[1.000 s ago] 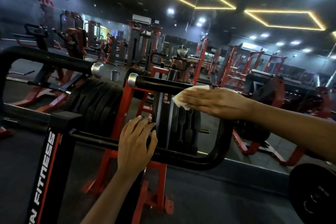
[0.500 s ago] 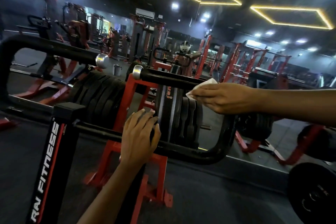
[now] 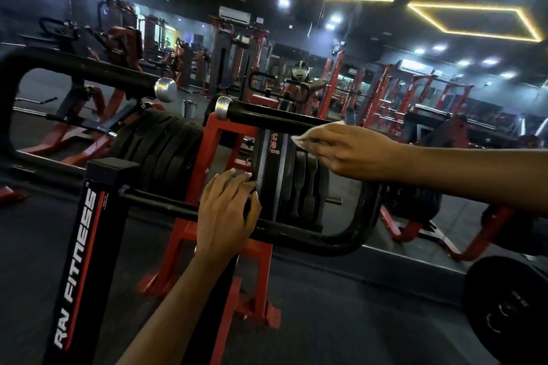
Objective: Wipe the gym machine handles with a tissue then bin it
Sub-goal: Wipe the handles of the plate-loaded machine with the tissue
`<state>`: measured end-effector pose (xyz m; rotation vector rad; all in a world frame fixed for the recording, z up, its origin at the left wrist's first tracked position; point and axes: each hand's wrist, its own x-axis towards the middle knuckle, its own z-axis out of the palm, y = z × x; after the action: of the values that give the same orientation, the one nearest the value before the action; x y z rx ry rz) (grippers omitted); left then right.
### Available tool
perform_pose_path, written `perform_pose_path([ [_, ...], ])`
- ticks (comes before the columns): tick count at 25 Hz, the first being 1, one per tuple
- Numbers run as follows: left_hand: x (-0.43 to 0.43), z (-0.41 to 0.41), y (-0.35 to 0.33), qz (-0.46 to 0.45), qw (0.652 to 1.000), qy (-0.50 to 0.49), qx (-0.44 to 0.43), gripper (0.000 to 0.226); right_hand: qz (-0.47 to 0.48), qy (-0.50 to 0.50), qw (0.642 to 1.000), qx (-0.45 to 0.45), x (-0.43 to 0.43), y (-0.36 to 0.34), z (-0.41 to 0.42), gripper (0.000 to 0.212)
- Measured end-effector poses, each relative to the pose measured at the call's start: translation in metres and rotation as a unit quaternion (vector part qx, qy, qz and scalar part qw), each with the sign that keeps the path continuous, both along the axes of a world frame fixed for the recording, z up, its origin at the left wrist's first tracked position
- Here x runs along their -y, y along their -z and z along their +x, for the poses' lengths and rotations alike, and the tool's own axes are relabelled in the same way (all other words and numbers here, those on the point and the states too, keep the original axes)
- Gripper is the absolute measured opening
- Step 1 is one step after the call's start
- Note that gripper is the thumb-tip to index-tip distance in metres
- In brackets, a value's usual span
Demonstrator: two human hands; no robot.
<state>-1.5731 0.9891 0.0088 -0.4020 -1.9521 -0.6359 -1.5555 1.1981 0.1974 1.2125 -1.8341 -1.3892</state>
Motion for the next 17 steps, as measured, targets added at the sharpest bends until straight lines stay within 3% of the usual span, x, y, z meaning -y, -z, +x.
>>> perform_pose_path([
  [6,-0.001,-0.002,0.001,-0.012,1.0,0.003,-0.002,0.035,0.024,0.009,0.999,-0.029,-0.032,-0.002,0.032,0.032],
  [9,0.001,-0.001,0.003,-0.016,1.0,0.005,-0.007,0.035,-0.036,-0.059,0.997,-0.02,-0.017,-0.005,0.02,0.03],
  [13,-0.011,0.012,-0.035,-0.044,0.992,0.083,-0.08,0.033,-0.18,-0.048,0.982,0.017,-0.039,0.01,0.04,0.025],
  [15,-0.021,0.011,-0.074,-0.095,0.981,0.108,-0.13,0.037,-0.368,-0.018,0.929,0.016,-0.049,0.021,0.061,0.025],
  [17,-0.029,-0.003,-0.113,-0.172,0.971,0.078,-0.143,0.045,-0.601,-0.017,0.799,-0.006,-0.043,0.031,0.07,0.027],
])
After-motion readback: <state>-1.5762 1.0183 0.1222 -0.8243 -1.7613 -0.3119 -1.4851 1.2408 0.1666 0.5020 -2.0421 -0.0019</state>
